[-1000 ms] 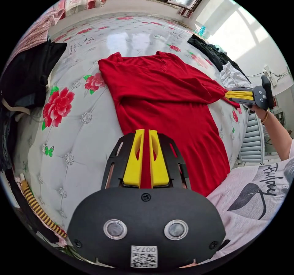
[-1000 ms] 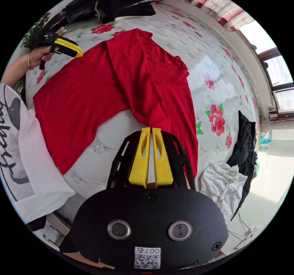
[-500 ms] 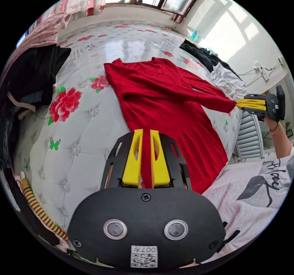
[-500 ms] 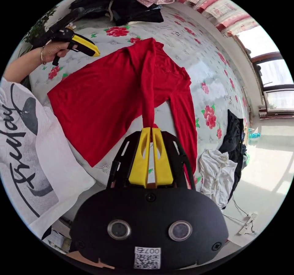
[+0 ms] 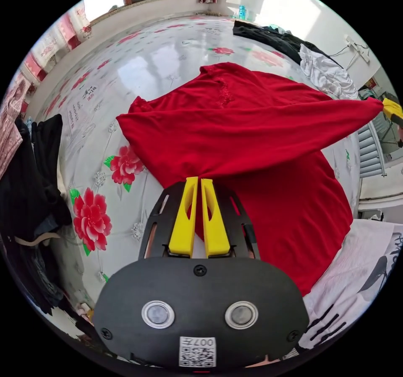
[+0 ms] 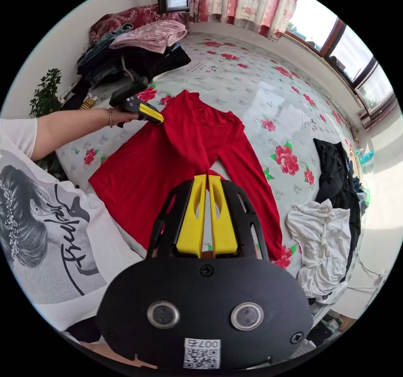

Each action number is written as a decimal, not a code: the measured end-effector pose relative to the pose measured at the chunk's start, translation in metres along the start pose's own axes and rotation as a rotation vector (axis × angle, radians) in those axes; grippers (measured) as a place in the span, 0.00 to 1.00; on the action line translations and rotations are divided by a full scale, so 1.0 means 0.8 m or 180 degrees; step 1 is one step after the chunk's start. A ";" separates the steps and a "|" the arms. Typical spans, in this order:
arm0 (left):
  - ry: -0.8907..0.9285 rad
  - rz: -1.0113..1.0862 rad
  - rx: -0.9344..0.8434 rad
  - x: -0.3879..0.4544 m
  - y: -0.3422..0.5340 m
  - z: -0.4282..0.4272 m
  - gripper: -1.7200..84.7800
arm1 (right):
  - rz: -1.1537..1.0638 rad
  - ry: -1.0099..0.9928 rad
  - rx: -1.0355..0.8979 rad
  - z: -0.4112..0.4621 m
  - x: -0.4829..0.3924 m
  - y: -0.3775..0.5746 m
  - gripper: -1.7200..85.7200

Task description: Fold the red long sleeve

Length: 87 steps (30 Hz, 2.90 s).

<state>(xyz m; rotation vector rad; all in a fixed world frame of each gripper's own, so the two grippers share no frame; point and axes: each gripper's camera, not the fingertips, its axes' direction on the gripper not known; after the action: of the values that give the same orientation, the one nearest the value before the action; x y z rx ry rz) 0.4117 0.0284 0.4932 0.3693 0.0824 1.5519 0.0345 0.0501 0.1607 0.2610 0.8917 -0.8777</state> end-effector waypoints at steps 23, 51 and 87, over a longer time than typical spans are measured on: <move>-0.0050 -0.0406 0.0257 -0.090 0.102 -0.121 0.07 | 0.0074 -0.0697 -0.0495 0.151 0.023 0.101 0.03; 0.0640 -0.1742 0.0296 -0.075 0.358 -0.275 0.01 | 0.3350 -0.1047 0.0627 0.013 0.536 0.500 0.06; 0.0948 -0.3139 0.0609 -0.026 0.373 -0.349 0.01 | -0.0922 -0.2338 0.2037 -0.318 0.044 0.220 0.02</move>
<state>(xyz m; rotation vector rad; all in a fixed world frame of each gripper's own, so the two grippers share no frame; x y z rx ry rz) 0.0464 0.0509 0.3105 0.1871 0.5621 0.6070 0.0347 0.2784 -0.0509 0.3287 -0.0595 -1.3955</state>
